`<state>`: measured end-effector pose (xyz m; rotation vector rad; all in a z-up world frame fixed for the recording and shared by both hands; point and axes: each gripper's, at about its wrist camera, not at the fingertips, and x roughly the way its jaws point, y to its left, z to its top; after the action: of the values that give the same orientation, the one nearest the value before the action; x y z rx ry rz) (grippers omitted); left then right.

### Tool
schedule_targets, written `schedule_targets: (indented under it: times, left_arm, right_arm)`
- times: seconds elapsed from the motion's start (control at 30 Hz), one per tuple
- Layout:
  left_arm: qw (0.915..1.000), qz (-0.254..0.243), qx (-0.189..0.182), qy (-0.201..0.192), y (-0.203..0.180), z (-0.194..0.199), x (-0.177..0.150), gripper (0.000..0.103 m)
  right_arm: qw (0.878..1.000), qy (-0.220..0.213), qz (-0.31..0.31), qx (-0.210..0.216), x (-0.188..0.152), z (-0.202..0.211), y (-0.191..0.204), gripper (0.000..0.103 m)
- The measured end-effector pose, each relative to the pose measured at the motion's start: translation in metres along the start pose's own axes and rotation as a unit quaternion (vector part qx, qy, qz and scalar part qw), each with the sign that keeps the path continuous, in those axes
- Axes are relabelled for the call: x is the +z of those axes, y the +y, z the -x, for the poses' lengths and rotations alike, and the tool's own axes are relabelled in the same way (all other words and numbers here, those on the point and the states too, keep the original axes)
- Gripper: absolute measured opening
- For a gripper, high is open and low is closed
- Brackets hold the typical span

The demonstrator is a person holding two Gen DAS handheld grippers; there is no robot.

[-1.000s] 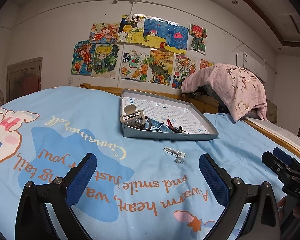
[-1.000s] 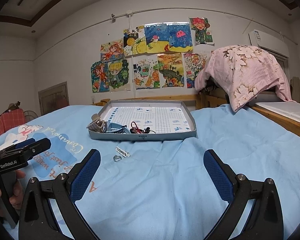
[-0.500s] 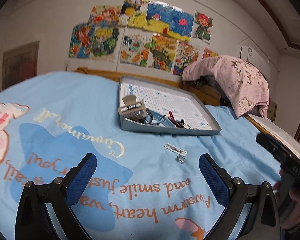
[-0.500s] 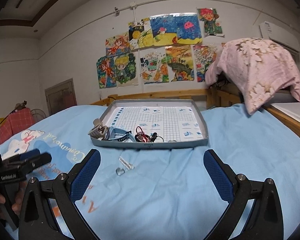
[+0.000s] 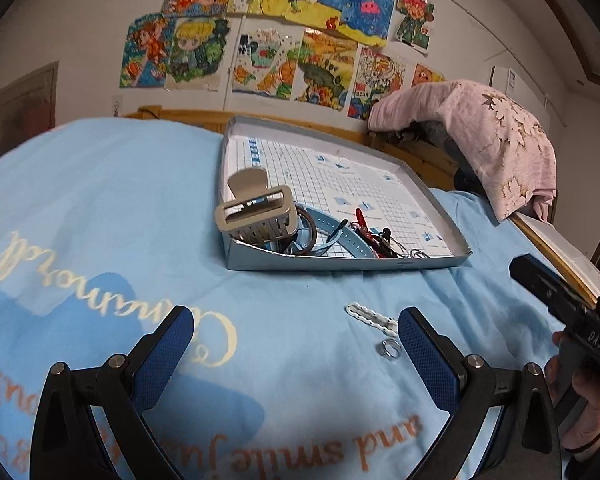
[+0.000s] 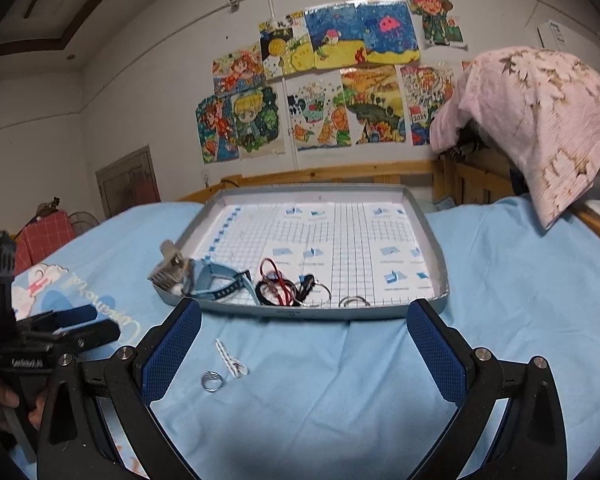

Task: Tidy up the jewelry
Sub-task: 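Grasp the small silver ring with the left gripper while the right gripper grasps the hairpin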

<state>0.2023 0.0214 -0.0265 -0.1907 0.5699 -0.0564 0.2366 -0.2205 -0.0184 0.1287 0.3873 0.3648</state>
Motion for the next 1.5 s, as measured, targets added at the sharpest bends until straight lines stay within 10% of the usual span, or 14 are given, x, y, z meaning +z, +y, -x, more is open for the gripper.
schedule_targets:
  times: [0.2, 0.4, 0.73, 1.23, 1.5]
  left_arm:
    - [0.9993, -0.009, -0.036, 0.011, -0.005, -0.013, -0.012, 0.102]
    - [0.9973, -0.033, -0.063, 0.018, -0.015, -0.016, -0.024, 0.096]
    - [0.9851, -0.063, -0.141, 0.076, -0.031, -0.038, -0.029, 0.052]
    - [0.9740, -0.058, -0.177, 0.128, -0.041, -0.070, -0.029, 0.039]
    - [0.9774, -0.031, -0.154, 0.141, -0.030, -0.079, -0.030, 0.009]
  right_arm:
    - [0.999, 0.031, -0.015, 0.019, -0.010, -0.019, -0.009, 0.100]
    - [0.996, 0.083, -0.009, 0.038, -0.024, -0.039, -0.011, 0.077]
    - [0.983, 0.147, 0.023, 0.105, -0.030, -0.069, 0.001, 0.039]
    - [0.974, 0.180, 0.035, 0.136, -0.039, -0.079, 0.008, 0.029]
    - [0.972, 0.188, 0.040, 0.138, -0.041, -0.083, 0.013, 0.029]
